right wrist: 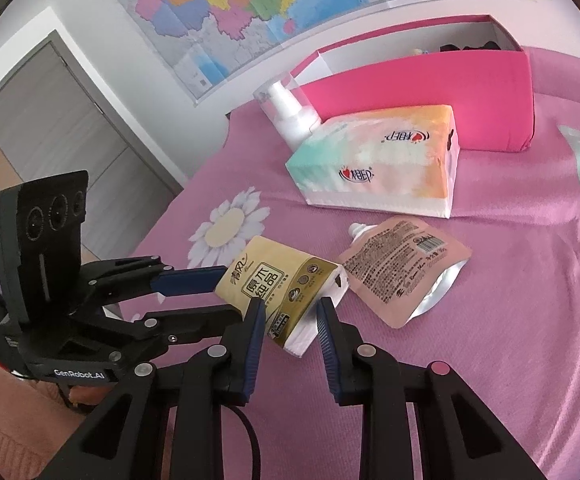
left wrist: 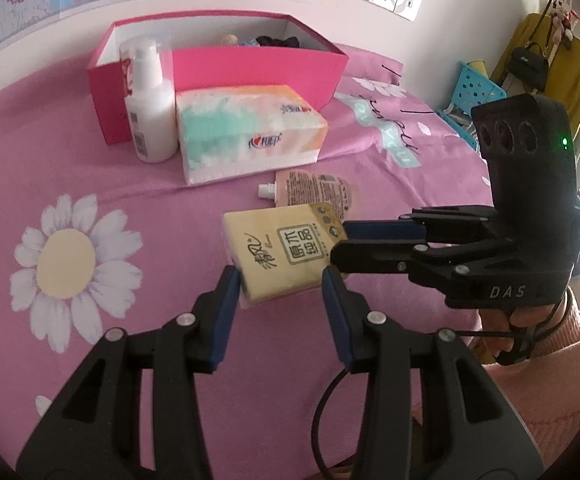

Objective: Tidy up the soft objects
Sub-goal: 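Carry the yellow tissue pack over the pink box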

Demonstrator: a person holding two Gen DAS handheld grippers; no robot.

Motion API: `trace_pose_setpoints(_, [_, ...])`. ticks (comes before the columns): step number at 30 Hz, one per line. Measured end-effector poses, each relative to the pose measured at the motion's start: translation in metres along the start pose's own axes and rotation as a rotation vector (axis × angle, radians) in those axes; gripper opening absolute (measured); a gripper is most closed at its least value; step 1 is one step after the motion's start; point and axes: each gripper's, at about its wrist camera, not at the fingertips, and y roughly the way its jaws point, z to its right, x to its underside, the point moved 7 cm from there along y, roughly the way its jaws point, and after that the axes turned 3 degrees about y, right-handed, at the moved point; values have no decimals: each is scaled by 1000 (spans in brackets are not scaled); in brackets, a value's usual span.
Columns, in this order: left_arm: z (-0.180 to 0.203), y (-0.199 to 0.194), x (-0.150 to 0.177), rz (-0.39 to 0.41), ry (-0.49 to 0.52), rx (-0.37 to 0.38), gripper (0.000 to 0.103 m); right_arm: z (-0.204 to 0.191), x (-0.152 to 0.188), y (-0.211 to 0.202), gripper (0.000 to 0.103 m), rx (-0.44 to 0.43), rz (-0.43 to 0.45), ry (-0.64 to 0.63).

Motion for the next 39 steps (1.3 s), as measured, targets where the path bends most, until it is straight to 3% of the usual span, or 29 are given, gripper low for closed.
trace_pose_setpoints(39, [4, -19, -45, 114, 35, -35, 44, -8, -49, -28, 27, 18, 124, -70])
